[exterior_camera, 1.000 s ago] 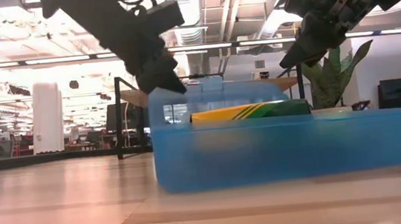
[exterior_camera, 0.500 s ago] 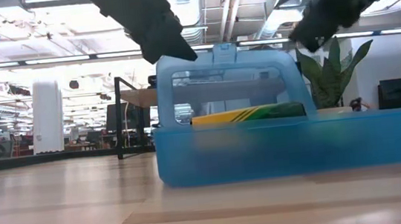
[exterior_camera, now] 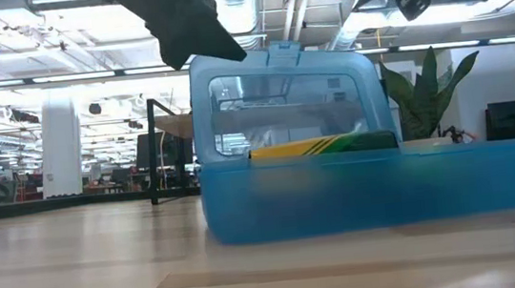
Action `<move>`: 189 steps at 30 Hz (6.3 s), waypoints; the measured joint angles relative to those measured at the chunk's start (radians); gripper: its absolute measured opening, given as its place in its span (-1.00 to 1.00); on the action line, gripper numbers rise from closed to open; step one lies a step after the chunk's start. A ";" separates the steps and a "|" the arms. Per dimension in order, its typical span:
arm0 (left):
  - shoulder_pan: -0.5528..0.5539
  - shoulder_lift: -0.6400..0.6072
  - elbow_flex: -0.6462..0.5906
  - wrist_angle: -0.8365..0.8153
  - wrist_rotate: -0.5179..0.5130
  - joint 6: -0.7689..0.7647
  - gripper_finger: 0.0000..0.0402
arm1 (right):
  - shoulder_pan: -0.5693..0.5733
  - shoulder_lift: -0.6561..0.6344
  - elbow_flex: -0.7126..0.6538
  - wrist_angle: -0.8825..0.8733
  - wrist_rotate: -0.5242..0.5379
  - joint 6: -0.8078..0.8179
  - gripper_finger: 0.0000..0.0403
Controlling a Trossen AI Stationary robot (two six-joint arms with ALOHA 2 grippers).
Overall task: Pack school essentials
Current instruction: Close the blue supply box
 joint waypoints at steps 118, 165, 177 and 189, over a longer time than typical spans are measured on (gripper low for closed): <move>-0.080 -0.017 0.000 0.049 0.715 -0.476 0.41 | 0.062 0.749 0.316 0.011 -0.192 0.035 -0.96; -0.129 0.187 -0.295 0.884 0.693 -0.553 0.41 | 0.294 0.748 0.139 0.496 0.001 0.078 -0.97; -0.129 0.198 -0.294 0.803 0.635 -0.593 0.41 | 0.314 0.821 0.012 0.695 0.082 0.117 -0.97; -0.144 0.195 -0.291 0.726 0.550 -0.613 0.25 | 0.313 1.087 0.029 0.873 0.073 0.148 -0.97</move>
